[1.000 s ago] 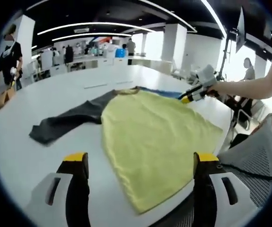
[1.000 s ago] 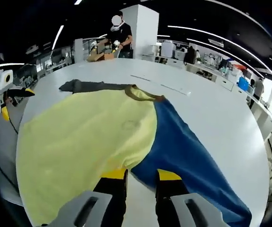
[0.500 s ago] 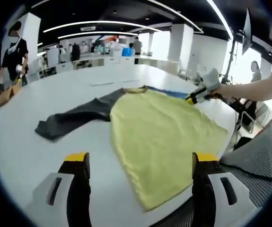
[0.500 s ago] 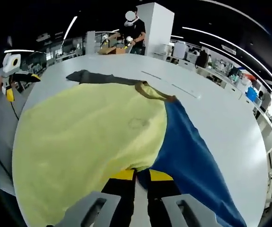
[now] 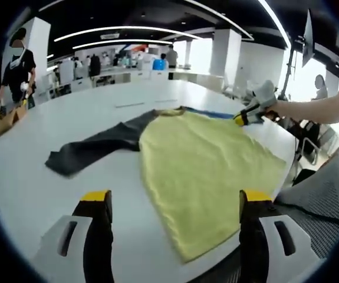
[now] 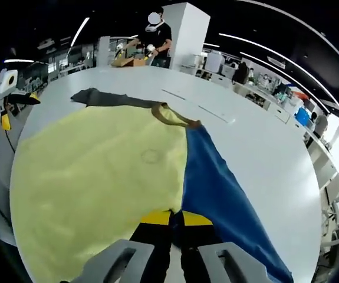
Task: Fold the garment on the visible template until the final outline fits inside the template.
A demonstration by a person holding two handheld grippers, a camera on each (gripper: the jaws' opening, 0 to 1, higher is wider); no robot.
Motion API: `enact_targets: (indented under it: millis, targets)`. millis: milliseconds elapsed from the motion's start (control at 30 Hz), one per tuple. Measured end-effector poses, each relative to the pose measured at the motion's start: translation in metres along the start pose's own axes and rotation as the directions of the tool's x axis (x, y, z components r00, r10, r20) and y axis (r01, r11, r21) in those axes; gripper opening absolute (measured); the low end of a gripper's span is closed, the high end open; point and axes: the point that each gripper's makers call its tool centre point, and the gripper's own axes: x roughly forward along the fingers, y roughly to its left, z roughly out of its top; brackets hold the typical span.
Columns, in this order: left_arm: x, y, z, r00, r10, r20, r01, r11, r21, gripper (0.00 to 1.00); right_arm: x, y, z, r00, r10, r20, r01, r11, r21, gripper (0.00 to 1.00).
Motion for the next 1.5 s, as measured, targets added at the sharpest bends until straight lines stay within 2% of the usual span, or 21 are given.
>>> enact_targets:
  millis: [400, 700, 1067, 1267, 1500]
  targets:
    - [0.001, 0.0, 0.001, 1.0, -0.006, -0.001, 0.006, 1.0, 0.006, 0.84, -0.004, 0.002, 0.002, 0.999, -0.015, -0.032, 0.016, 1.0, 0.025, 0.03]
    - [0.002, -0.006, 0.01, 0.999, -0.026, 0.023, 0.025, 0.999, 0.043, 0.9, -0.014, -0.003, -0.004, 0.999, -0.018, -0.041, 0.022, 0.996, 0.087, 0.22]
    - [0.003, -0.006, 0.01, 0.999, -0.027, 0.027, 0.025, 0.999, 0.046, 0.97, -0.032, -0.018, -0.01, 0.998, -0.063, -0.003, 0.063, 0.99, 0.128, 0.49]
    - [0.003, -0.006, 0.013, 0.999, -0.029, 0.03, 0.028, 0.999, 0.038, 0.99, -0.044, -0.024, -0.015, 0.996, -0.092, 0.013, 0.088, 0.982, 0.164, 0.55]
    - [0.005, -0.01, 0.013, 0.999, -0.039, 0.026, 0.038, 0.998, 0.043, 0.99, -0.059, -0.037, -0.032, 0.991, -0.135, 0.005, 0.131, 0.97, 0.206, 0.56]
